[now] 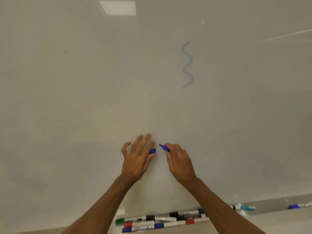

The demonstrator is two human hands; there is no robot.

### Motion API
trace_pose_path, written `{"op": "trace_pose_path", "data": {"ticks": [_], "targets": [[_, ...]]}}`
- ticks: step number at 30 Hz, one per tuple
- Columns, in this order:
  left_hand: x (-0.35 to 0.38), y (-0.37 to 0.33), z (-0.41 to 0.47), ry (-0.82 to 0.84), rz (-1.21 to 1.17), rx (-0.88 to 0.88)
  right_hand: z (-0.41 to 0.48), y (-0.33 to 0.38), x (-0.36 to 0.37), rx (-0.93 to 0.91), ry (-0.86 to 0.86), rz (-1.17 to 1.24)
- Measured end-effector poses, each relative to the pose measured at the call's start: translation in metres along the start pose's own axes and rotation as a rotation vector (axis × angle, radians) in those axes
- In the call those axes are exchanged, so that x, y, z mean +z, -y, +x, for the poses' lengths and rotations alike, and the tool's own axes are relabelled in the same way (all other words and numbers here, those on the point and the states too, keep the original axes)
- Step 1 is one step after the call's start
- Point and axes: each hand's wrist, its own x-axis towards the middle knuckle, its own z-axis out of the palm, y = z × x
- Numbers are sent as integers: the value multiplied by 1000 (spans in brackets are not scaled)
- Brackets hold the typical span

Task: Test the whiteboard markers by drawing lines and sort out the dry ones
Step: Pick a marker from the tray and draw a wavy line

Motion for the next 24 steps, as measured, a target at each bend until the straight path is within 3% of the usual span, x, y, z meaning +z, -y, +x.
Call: {"op": "trace_pose_path", "data": {"ticks": [6, 10, 20, 24], "targets": [[-56, 17, 121, -273, 44, 11, 107, -1, -57, 45, -192, 238], [-93, 28, 187, -393, 82, 2, 167, 6, -86, -99, -340, 247], [-106, 53, 239, -357, 132, 21, 225, 4, -108, -331, -375, 184], [-102, 60, 242, -392, 184, 43, 236, 2, -109, -356, -477, 175]]}}
